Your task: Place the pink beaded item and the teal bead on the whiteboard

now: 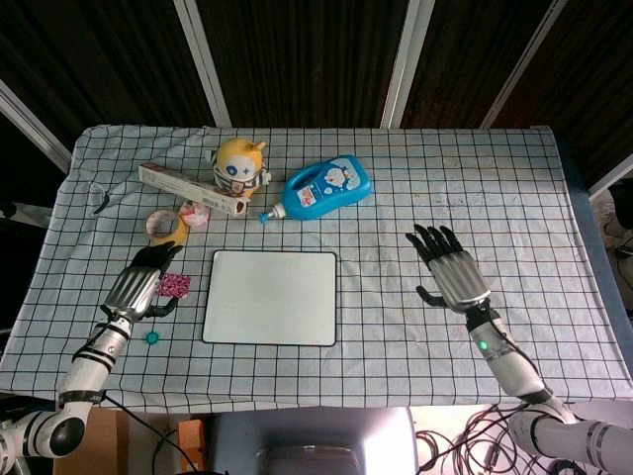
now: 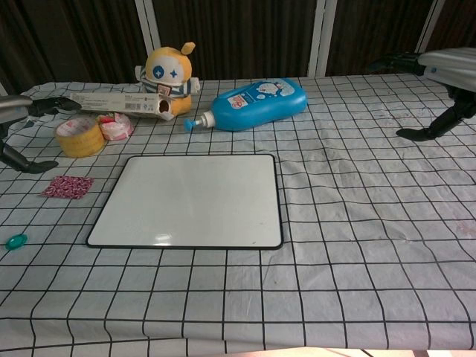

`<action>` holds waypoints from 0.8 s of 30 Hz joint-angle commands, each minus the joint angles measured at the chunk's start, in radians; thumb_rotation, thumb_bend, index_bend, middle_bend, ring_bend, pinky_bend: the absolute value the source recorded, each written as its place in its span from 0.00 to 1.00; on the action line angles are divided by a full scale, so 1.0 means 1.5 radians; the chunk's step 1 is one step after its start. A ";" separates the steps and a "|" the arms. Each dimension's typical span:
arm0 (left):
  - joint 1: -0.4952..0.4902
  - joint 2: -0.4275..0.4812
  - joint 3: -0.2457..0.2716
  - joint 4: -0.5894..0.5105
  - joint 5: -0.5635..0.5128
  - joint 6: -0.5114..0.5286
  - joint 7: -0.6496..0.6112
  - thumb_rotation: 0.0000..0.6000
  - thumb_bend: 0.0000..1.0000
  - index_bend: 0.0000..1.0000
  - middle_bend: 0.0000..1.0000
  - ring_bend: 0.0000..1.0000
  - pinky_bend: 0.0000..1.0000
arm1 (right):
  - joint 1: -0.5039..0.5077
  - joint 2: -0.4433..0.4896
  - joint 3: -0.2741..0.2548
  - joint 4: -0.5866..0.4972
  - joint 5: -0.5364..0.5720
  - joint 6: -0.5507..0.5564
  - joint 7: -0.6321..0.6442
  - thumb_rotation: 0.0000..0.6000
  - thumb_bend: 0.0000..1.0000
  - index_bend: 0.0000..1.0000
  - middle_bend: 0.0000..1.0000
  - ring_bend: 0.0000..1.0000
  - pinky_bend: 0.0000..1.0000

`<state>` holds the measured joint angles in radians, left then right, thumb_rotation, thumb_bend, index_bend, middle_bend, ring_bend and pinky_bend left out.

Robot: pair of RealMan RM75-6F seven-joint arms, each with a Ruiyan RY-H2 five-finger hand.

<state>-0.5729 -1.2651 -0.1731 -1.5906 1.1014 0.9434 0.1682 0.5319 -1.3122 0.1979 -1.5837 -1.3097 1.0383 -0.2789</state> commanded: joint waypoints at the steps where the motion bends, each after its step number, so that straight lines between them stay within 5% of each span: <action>1: -0.001 0.001 0.002 0.001 -0.001 -0.002 0.000 1.00 0.33 0.00 0.00 0.00 0.02 | -0.001 0.001 -0.004 -0.003 -0.001 0.005 0.000 1.00 0.24 0.00 0.00 0.00 0.00; 8: -0.004 0.027 0.027 -0.005 -0.024 -0.012 0.054 1.00 0.36 0.00 0.00 0.00 0.02 | -0.015 0.023 -0.026 -0.019 -0.033 0.032 0.017 1.00 0.24 0.00 0.00 0.00 0.00; 13: -0.021 0.040 0.053 -0.010 -0.114 -0.017 0.181 1.00 0.37 0.00 0.00 0.00 0.00 | -0.038 0.059 -0.047 -0.042 -0.061 0.057 0.047 1.00 0.24 0.00 0.00 0.00 0.00; 17: -0.043 0.014 0.065 0.007 -0.200 -0.003 0.274 1.00 0.36 0.00 0.00 0.00 0.00 | -0.089 0.102 -0.081 -0.064 -0.126 0.133 0.102 1.00 0.24 0.00 0.00 0.00 0.00; 24: -0.060 -0.039 0.075 0.093 -0.237 -0.028 0.287 1.00 0.36 0.03 0.00 0.00 0.00 | -0.162 0.132 -0.127 -0.033 -0.200 0.241 0.171 1.00 0.24 0.00 0.00 0.00 0.00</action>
<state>-0.6489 -1.2962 -0.0725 -1.4876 0.7588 0.9172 0.5887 0.3175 -1.1340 0.0315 -1.6509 -1.5815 1.3753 -0.0535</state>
